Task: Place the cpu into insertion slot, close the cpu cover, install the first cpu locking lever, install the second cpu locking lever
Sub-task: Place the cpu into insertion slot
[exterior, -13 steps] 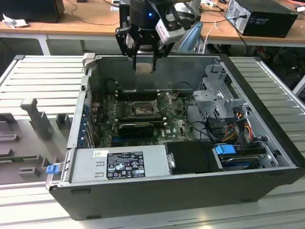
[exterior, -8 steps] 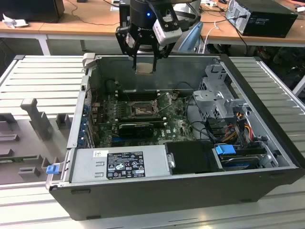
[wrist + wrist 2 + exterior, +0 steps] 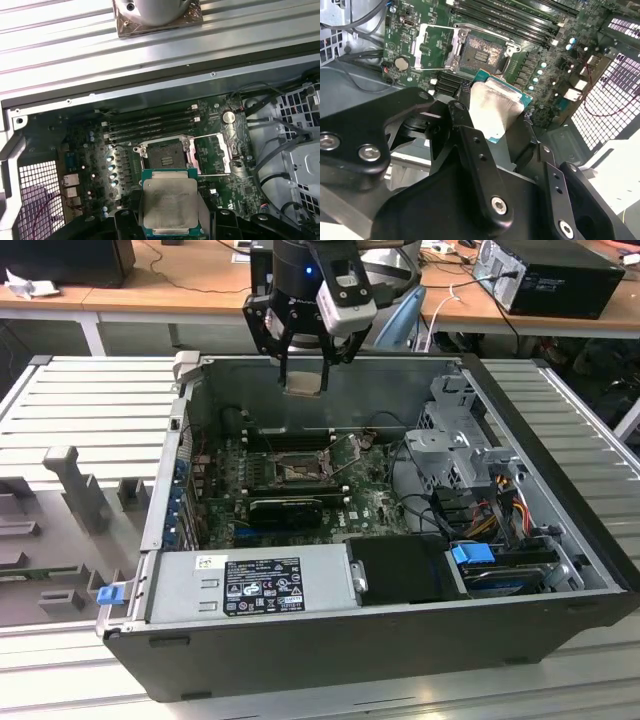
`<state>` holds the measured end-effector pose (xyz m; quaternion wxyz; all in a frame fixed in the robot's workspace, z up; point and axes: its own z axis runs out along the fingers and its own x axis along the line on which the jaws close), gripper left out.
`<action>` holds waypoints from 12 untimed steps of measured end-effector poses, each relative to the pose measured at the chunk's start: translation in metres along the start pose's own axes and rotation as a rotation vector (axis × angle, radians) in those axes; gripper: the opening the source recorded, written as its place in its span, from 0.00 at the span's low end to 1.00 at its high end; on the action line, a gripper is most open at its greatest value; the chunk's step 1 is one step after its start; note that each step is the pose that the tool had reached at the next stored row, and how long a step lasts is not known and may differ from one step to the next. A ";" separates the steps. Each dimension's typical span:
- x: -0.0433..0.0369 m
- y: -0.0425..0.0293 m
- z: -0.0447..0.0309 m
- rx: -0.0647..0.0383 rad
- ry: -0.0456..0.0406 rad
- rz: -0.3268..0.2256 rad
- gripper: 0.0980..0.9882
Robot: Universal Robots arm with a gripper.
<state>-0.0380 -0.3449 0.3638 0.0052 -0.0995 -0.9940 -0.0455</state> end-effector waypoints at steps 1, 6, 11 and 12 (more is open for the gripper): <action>0.0000 0.0000 0.0000 0.000 -0.0006 0.007 0.48; 0.0000 0.0000 0.0001 0.000 -0.0024 0.027 0.48; 0.0000 0.0000 0.0002 -0.001 -0.0039 0.044 0.48; 0.0000 0.0000 0.0002 -0.001 -0.0042 0.047 0.48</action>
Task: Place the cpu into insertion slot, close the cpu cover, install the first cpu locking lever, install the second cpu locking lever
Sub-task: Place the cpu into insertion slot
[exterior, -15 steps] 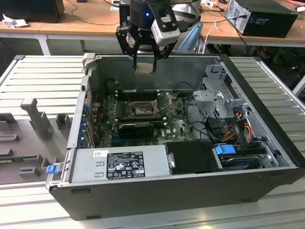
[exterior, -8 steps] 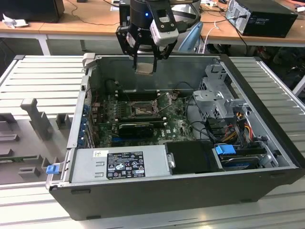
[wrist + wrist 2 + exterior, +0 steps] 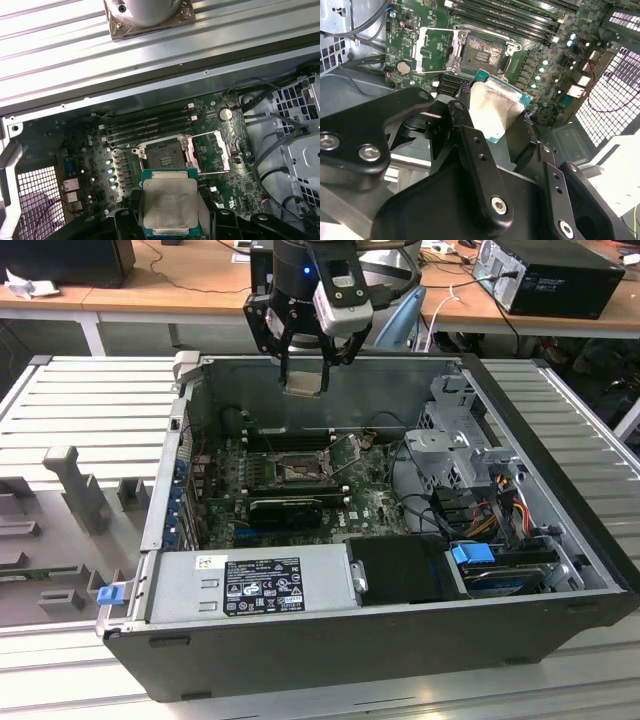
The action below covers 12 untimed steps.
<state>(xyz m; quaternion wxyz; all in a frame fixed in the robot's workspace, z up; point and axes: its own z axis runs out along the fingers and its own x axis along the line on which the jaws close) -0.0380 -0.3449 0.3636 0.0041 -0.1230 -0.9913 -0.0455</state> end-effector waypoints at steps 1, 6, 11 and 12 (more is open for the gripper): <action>0.0000 0.0000 0.0000 0.000 -0.0005 0.006 0.48; 0.0000 0.0000 0.0002 -0.001 -0.0035 0.038 0.48; 0.0000 0.0000 0.0003 -0.002 -0.0078 0.087 0.48; 0.0000 0.0000 0.0003 -0.002 -0.0086 0.095 0.48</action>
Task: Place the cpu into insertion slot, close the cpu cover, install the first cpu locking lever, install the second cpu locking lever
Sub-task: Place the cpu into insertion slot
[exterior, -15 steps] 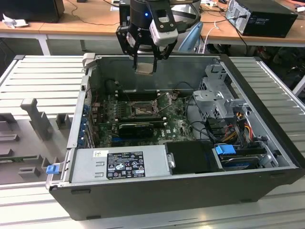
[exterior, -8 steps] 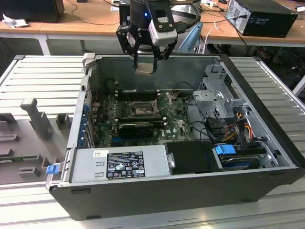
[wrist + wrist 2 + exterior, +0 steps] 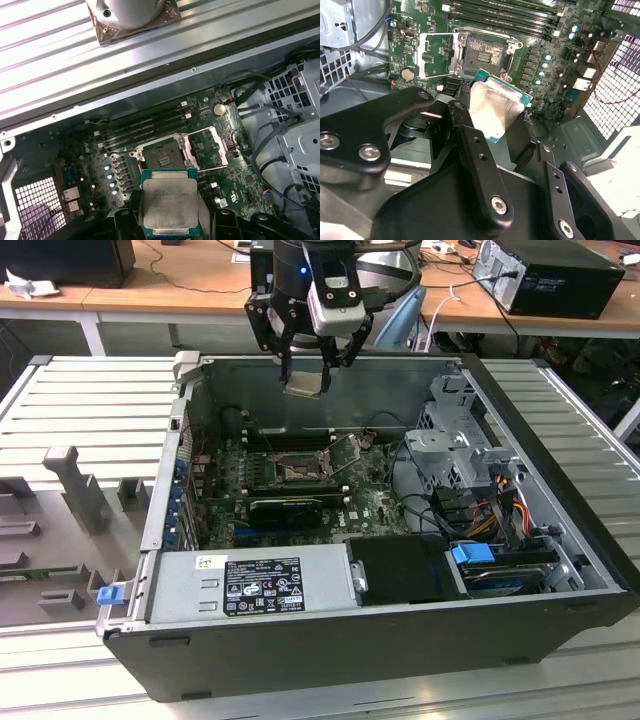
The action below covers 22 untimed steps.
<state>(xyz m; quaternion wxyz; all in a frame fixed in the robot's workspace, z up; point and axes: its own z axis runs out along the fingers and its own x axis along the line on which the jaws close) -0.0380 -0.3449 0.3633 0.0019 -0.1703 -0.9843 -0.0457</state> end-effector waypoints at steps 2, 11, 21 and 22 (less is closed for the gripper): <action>0.0000 0.0000 0.0000 0.000 -0.0011 0.013 0.48; 0.0000 0.0000 0.0000 -0.002 -0.0076 0.085 0.48; 0.0000 0.0000 0.0001 -0.003 -0.0160 0.178 0.48; 0.0000 0.0000 0.0001 -0.004 -0.0166 0.185 0.48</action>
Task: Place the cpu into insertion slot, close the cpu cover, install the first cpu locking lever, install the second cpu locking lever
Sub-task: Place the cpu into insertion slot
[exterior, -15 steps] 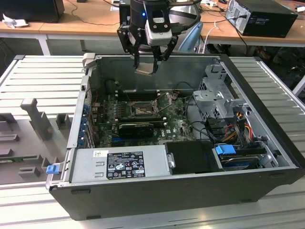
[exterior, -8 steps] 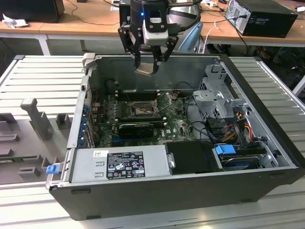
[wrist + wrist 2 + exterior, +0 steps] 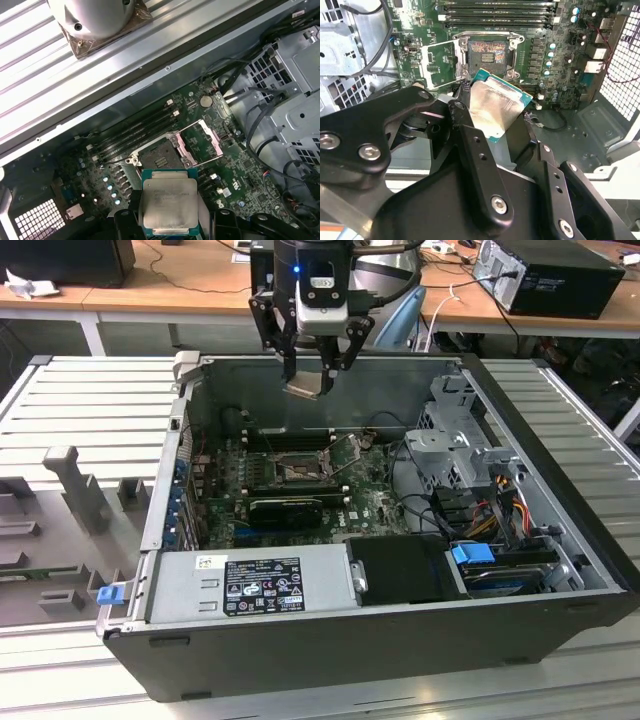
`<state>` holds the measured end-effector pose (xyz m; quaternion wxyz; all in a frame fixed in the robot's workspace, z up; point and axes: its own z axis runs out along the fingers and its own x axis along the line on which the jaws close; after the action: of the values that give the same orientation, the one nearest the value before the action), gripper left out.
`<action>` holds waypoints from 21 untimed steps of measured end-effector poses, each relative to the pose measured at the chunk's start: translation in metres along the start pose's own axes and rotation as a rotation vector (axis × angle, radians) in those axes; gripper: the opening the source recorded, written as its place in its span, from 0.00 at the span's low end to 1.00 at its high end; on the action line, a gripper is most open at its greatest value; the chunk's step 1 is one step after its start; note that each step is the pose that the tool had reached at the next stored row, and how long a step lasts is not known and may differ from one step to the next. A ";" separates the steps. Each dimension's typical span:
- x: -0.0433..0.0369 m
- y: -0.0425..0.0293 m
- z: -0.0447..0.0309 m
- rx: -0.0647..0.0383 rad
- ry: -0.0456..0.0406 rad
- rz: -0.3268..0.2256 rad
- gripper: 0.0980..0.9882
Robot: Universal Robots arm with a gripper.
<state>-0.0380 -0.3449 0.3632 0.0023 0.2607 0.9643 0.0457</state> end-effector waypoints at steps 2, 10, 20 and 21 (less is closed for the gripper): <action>0.0000 0.0000 0.0000 0.000 -0.0012 0.014 0.48; 0.0000 0.0000 0.0000 -0.001 -0.0062 0.069 0.48; 0.0000 0.0000 0.0000 -0.003 -0.0132 0.147 0.48; 0.0000 0.0000 0.0000 -0.003 -0.0137 0.152 0.48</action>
<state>-0.0380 -0.3449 0.3633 0.0058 0.3337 0.9416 0.0454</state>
